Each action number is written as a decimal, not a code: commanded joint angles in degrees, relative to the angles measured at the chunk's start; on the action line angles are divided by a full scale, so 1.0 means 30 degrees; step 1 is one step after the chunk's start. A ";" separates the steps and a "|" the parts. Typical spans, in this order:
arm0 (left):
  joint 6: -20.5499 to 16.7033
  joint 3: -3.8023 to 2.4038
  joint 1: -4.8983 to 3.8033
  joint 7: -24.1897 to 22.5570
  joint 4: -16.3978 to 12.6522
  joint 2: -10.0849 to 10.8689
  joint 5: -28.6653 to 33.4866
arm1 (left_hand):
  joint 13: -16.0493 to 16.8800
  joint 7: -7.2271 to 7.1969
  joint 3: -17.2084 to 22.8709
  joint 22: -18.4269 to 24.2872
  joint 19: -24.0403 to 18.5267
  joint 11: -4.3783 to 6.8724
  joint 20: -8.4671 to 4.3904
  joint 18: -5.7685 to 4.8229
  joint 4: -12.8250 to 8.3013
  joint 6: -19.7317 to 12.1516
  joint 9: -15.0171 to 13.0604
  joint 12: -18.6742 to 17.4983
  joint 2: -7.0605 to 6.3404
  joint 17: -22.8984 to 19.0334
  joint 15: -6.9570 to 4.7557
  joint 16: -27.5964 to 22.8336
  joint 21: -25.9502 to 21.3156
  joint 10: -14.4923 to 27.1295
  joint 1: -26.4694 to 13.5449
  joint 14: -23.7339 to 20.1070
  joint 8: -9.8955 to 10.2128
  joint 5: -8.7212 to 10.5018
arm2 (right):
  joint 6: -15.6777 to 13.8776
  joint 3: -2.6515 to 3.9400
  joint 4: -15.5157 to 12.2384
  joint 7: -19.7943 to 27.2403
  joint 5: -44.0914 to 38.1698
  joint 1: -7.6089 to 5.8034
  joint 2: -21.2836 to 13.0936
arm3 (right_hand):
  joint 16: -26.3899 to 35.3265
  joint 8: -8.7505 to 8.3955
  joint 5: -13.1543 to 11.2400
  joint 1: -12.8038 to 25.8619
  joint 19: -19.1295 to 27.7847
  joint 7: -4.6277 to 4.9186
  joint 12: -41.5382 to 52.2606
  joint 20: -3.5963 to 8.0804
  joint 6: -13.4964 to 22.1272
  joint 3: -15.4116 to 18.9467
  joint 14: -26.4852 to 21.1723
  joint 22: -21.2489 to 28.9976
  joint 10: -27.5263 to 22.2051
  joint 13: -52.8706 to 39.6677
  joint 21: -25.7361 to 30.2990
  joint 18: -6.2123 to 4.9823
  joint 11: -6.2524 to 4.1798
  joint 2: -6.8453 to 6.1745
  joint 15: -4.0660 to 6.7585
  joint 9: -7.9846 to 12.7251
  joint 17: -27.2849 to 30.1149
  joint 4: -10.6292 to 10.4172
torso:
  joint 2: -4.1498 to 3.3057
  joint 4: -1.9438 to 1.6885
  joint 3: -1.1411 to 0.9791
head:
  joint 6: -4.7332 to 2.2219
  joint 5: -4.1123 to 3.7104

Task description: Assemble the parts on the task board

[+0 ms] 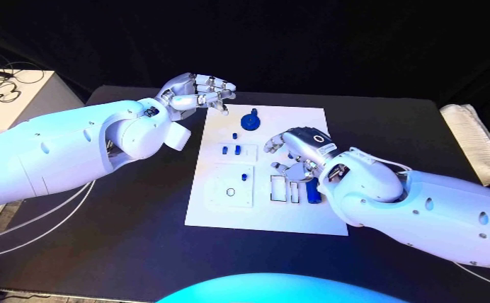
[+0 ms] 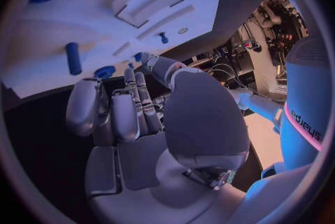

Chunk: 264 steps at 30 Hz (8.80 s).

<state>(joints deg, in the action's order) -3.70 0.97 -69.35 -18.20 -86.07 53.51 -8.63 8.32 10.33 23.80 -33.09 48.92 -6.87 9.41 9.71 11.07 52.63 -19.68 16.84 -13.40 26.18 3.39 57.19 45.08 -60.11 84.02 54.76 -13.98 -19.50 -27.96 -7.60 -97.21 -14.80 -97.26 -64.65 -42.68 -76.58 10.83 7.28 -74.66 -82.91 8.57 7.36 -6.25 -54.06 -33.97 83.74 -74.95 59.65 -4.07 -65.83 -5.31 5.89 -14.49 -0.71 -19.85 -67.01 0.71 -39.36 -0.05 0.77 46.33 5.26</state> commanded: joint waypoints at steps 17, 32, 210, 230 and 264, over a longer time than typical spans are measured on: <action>0.0438 0.0020 0.0047 -0.0071 -0.0003 -0.0002 0.0039 | -0.0026 0.0051 -0.0018 -0.0028 -0.0104 -0.0071 -0.0028 0.0205 0.0057 0.0087 0.0017 -0.0065 0.0123 0.0031 0.0049 -0.0115 -0.0063 -0.0055 0.0051 -0.0141 0.0051 -0.0052 | 0.3216 0.0144 0.1679 0.0299 0.1900 -0.1236 -0.1337 | -0.0344 -0.1442 0.0405 -0.3177 -0.0011 -0.0598 0.1306 -0.0304 0.0454 0.7655 0.0007 -0.0398 -0.2672 0.0065 0.0628 0.0104 0.0337 0.0814 -0.0354 0.0642 0.0354 -0.3161 | -0.0030 -0.0035 -0.0001 | -0.0272 -0.0394; 0.0476 0.0021 0.0062 -0.0057 0.0011 -0.0028 -0.0145 | -0.0037 0.0049 -0.0029 -0.0031 -0.0112 -0.0071 -0.0022 0.0208 0.0065 0.0088 0.0027 -0.0086 0.0131 0.0047 0.0050 -0.0119 -0.0069 -0.0070 0.0058 -0.0146 0.0051 -0.0041 | 0.3591 0.0033 0.2578 0.0432 0.1706 -0.1164 -0.0250 | -0.0625 -0.1442 0.0053 -0.3769 -0.0317 -0.0488 0.2457 0.0110 -0.0350 0.6155 0.0308 -0.0724 -0.0548 0.0072 0.0086 0.0195 -0.0223 0.1076 0.0092 0.0769 0.0119 -0.4056 | -0.0011 -0.0031 0.0030 | -0.0112 -0.0374; 0.0701 0.0026 0.0492 0.0118 0.0399 -0.0229 0.0083 | -0.0062 0.0031 0.0016 -0.0055 -0.0116 -0.0059 -0.0017 0.0217 0.0096 0.0140 0.0046 -0.0131 0.0316 0.0090 0.0043 -0.0130 -0.0060 -0.0121 0.0124 -0.0151 0.0022 -0.0018 | 0.0439 -0.0192 -0.2505 0.1057 1.0699 -0.0859 -0.2912 | -0.1913 -0.0163 -0.0349 -0.1197 -0.1553 -0.0609 1.2628 0.0929 -0.1082 0.9619 0.0908 -0.3076 0.4976 -0.8845 -0.3543 0.0935 -0.1338 0.1599 0.1055 -0.0669 -0.1612 -0.5542 | 0.0208 0.0475 -0.0093 | -0.0198 -0.0781; 0.0712 0.0027 0.0802 0.0087 -0.0046 -0.0103 0.0096 | -0.0102 0.0023 -0.0041 -0.0080 -0.0144 -0.0057 -0.0007 0.0220 0.0138 0.0147 0.0083 -0.0212 0.0346 0.0148 0.0045 -0.0161 -0.0069 -0.0147 0.0126 -0.0175 0.0013 -0.0014 | 0.1362 -0.0583 -0.4012 -0.3138 0.8692 -0.0158 -0.6754 | -0.4164 0.2694 -0.0283 0.1281 -0.2347 -0.1071 2.7026 0.1161 -0.1073 1.1824 0.1899 -0.4990 0.9605 -2.7920 -0.7975 0.1752 -0.1649 0.2063 0.1241 -0.2021 -0.6745 -0.5844 | 0.0235 0.0539 -0.0110 | -0.0200 -0.1921; 0.0859 0.0025 0.0822 0.0249 -0.0298 0.0151 0.0230 | -0.0109 0.0025 -0.0059 -0.0083 -0.0151 -0.0061 -0.0004 0.0218 0.0154 0.0146 0.0090 -0.0227 0.0343 0.0158 0.0049 -0.0166 -0.0073 -0.0148 0.0111 -0.0178 0.0012 -0.0012 | 0.2196 -0.0614 -0.1971 -0.6726 0.6744 0.0990 -0.3666 | -0.4275 0.3257 -0.0196 0.4211 -0.2363 -0.1148 2.7070 0.1164 -0.1000 1.3877 0.1958 -0.5016 0.9687 -2.8082 -0.8057 0.1769 -0.1704 0.2679 0.1270 -0.2201 -0.7069 -0.5911 | 0.0281 0.0310 0.0015 | 0.0024 -0.1878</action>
<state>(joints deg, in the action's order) -2.30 1.08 -66.88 -17.37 -86.76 54.00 -8.55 8.07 10.33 23.64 -33.26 48.92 -7.07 9.41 9.72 11.23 52.63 -19.48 16.41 -12.97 26.56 3.61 56.90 45.09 -60.32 84.46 54.55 -13.98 -19.50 -23.92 -9.31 -103.30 -32.44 -75.29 -61.86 -53.81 -89.09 20.95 6.43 -62.42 -84.00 5.41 88.33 -3.29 -57.02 7.42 84.02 -74.92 84.03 -74.94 -89.66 -0.38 1.01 -6.47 2.90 -26.81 -74.95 -16.99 -38.58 0.98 0.73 46.26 -0.45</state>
